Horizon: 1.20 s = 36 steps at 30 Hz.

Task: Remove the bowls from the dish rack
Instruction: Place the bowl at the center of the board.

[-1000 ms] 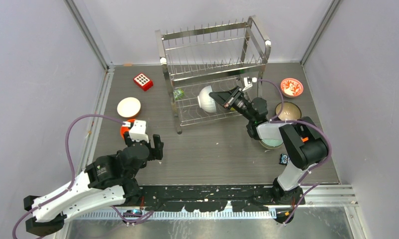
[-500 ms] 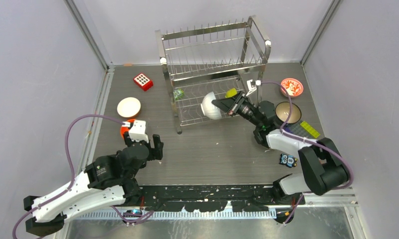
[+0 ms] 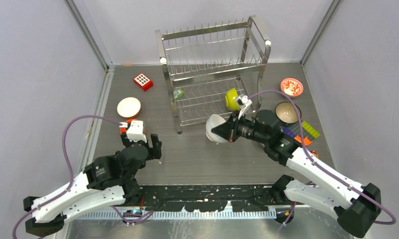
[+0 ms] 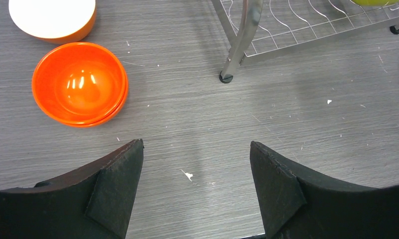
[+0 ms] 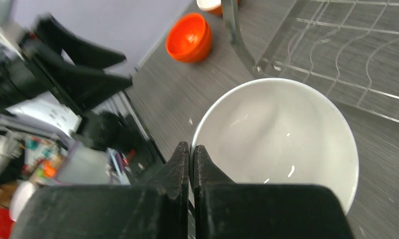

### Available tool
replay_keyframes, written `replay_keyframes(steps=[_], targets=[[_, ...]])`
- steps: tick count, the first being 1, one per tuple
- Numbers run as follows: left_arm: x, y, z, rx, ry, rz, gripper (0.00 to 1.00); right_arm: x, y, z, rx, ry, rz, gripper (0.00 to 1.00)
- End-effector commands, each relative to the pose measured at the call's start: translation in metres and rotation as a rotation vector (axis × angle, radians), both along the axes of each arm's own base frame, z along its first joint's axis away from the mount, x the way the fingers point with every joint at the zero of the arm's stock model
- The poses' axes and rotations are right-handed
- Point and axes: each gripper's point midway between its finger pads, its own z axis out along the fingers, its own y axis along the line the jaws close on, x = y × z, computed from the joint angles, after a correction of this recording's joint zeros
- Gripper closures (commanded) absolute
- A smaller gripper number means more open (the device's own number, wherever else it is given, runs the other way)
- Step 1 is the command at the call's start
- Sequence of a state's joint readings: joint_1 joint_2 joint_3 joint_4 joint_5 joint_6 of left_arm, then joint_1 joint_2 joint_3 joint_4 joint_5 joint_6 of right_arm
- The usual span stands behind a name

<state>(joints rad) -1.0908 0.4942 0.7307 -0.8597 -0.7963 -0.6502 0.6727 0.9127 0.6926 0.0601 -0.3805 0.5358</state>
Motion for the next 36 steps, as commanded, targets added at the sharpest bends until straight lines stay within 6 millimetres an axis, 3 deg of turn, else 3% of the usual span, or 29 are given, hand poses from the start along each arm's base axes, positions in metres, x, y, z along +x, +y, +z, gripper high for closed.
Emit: replay_keyframes(steps=[1, 5, 8, 14, 24, 36], targets=[[0.003, 0.005, 0.011, -0.019, -0.03, 0.034, 0.2, -0.014, -0.015, -0.008, -0.245, -0.129, -0.024, 0.99], [0.003, 0.004, 0.012, -0.014, -0.026, 0.031, 0.2, -0.026, -0.013, -0.02, -0.365, -0.187, -0.024, 0.99], [0.003, 0.005, 0.013, -0.015, -0.026, 0.033, 0.2, -0.023, -0.014, -0.03, -0.477, -0.241, -0.07, 0.99], [0.003, 0.005, 0.012, -0.018, -0.026, 0.035, 0.2, -0.024, 0.003, -0.047, -0.628, -0.345, -0.091, 0.99], [0.002, 0.004, 0.011, -0.018, -0.02, 0.033, 0.2, -0.032, 0.054, -0.076, -0.745, -0.424, -0.084, 0.99], [0.001, 0.0, 0.007, -0.025, -0.006, 0.02, 0.2, -0.043, 0.078, -0.11, -0.809, -0.406, -0.042, 0.99]])
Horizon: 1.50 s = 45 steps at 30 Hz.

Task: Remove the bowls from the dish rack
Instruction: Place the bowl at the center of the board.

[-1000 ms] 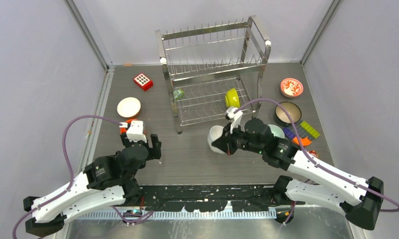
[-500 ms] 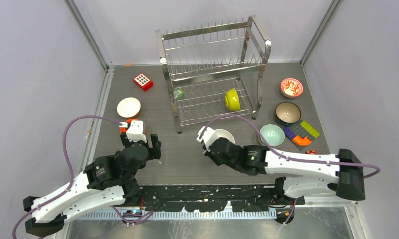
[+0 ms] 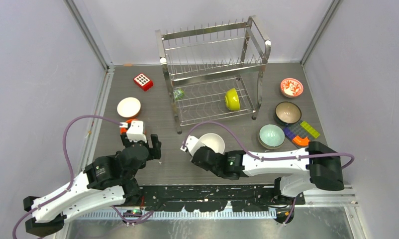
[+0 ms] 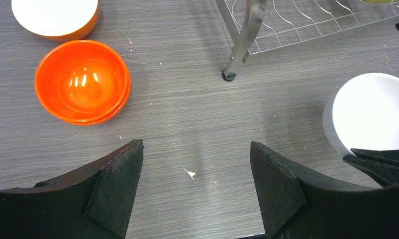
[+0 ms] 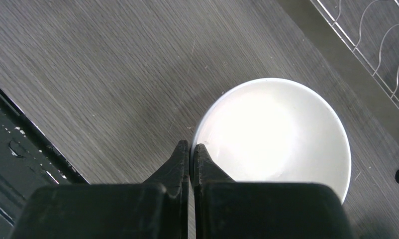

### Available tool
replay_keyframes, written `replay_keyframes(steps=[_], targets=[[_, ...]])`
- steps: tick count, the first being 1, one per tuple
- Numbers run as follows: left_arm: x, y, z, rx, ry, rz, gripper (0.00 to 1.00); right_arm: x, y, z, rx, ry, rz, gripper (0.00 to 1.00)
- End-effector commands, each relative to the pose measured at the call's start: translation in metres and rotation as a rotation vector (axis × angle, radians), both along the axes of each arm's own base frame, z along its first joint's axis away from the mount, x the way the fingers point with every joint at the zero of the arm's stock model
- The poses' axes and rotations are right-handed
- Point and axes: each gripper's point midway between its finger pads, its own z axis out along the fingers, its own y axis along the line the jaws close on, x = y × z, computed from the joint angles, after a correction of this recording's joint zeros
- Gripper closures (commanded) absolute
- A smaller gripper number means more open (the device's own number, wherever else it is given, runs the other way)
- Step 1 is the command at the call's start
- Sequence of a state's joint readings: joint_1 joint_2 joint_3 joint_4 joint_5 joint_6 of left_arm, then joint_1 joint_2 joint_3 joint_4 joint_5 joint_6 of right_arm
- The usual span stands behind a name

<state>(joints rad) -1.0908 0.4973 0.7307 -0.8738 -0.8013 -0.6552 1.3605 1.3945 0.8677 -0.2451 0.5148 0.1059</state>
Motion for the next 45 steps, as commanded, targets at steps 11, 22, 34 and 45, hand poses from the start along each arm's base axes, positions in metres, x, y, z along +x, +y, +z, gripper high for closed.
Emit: replay_keyframes(steps=[11, 22, 34, 45], targets=[[0.001, -0.007, 0.004, -0.022, 0.013, 0.0, 0.2, 0.001, 0.026, 0.001, 0.079, -0.005, -0.019, 0.99], [-0.001, -0.011, 0.0, -0.017, 0.034, -0.013, 0.2, -0.008, 0.025, -0.022, 0.099, 0.061, -0.033, 0.99], [-0.002, -0.013, -0.004, -0.013, 0.053, -0.018, 0.2, -0.011, 0.02, -0.027, 0.122, 0.09, -0.053, 0.78], [-0.002, -0.016, -0.006, 0.0, 0.068, -0.026, 0.2, -0.008, 0.007, 0.046, 0.321, 0.082, -0.144, 0.4]])
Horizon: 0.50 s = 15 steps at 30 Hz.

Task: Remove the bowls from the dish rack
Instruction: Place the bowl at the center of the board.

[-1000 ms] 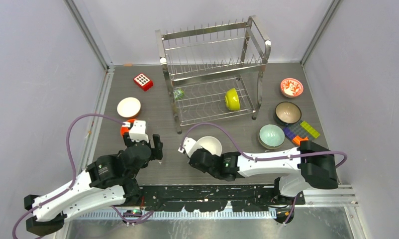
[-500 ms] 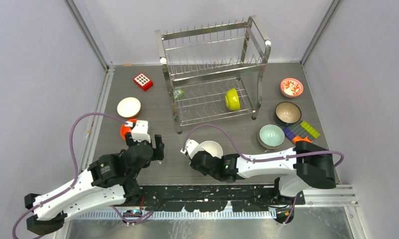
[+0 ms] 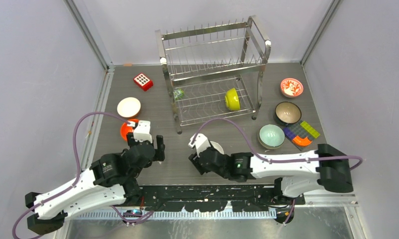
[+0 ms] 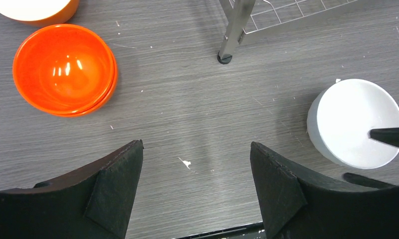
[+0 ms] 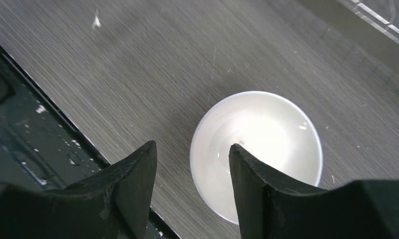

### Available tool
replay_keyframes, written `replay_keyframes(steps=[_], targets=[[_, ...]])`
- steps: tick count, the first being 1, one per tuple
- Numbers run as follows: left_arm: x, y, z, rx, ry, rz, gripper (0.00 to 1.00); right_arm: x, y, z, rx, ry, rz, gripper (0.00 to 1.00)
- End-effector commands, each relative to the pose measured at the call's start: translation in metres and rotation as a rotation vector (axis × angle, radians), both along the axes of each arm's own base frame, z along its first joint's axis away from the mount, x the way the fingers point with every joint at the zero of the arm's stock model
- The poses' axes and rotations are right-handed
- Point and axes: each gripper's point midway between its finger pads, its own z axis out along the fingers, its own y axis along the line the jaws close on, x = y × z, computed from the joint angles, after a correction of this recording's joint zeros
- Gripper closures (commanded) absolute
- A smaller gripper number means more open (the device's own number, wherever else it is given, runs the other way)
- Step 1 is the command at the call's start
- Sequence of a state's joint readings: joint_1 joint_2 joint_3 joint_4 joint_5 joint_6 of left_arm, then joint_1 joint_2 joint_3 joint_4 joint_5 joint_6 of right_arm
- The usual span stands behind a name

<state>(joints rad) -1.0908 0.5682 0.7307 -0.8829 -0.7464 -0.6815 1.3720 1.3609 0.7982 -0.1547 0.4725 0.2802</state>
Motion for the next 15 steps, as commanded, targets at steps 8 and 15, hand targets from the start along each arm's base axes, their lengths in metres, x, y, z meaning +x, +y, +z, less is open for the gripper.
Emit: replay_keyframes(steps=[8, 15], targets=[[0.0, -0.009, 0.012, -0.027, 0.006, -0.017, 0.2, 0.069, -0.097, 0.127, 0.371, -0.061, -0.562, 0.2], [-0.002, -0.05, -0.003, -0.068, 0.107, -0.086, 0.24, 0.092, -0.155, 0.122, 0.574, 0.052, -0.722, 0.18]])
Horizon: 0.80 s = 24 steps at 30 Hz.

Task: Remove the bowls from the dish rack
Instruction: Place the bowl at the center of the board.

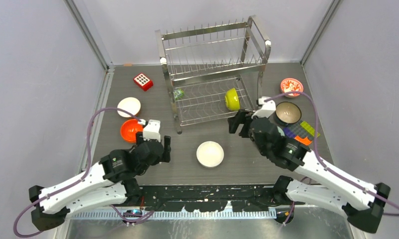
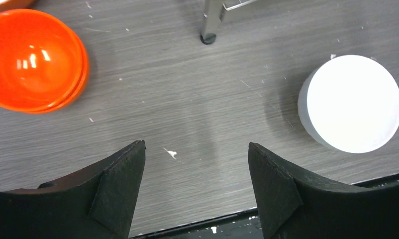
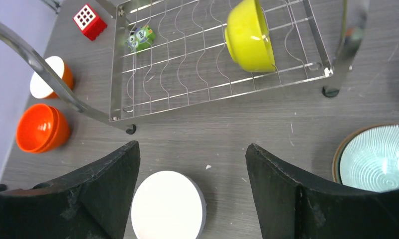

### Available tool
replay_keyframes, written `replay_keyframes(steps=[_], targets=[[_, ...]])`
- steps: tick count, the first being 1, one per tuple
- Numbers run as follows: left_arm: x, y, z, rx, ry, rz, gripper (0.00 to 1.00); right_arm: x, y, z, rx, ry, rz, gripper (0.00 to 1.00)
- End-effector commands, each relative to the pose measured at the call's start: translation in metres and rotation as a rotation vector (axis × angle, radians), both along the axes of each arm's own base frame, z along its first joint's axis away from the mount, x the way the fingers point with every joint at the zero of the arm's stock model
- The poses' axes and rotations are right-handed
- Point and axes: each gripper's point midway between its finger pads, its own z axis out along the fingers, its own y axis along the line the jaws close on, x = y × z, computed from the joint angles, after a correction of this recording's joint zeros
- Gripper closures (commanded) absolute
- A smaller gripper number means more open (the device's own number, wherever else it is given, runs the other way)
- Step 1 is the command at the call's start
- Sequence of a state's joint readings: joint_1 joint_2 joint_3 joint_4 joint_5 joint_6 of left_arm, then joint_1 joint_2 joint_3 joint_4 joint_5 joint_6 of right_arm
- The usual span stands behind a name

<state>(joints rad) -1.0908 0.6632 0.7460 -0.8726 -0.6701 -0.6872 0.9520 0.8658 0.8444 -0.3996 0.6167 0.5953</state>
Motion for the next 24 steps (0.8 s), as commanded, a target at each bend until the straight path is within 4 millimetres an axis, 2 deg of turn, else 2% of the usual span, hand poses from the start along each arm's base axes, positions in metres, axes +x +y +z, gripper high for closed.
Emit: replay_keyframes(steps=[1, 8, 13, 17, 24], targets=[[0.002, -0.037, 0.007, -0.107, 0.048, -0.034, 0.24, -0.007, -0.013, -0.019, 0.136, 0.074, -0.025, 0.18], [0.001, -0.085, -0.015, -0.196, 0.163, -0.062, 0.26, -0.018, -0.008, -0.051, 0.206, 0.149, 0.0, 0.2], [0.006, -0.103, -0.029, -0.229, 0.21, -0.009, 0.27, -0.022, -0.004, -0.064, 0.229, 0.166, 0.014, 0.22], [0.01, -0.108, -0.043, -0.214, 0.24, 0.041, 0.28, -0.023, -0.006, -0.069, 0.22, 0.174, 0.014, 0.23], [0.016, -0.142, -0.047, -0.264, 0.284, 0.026, 0.31, -0.025, -0.003, -0.078, 0.224, 0.19, 0.027, 0.24]])
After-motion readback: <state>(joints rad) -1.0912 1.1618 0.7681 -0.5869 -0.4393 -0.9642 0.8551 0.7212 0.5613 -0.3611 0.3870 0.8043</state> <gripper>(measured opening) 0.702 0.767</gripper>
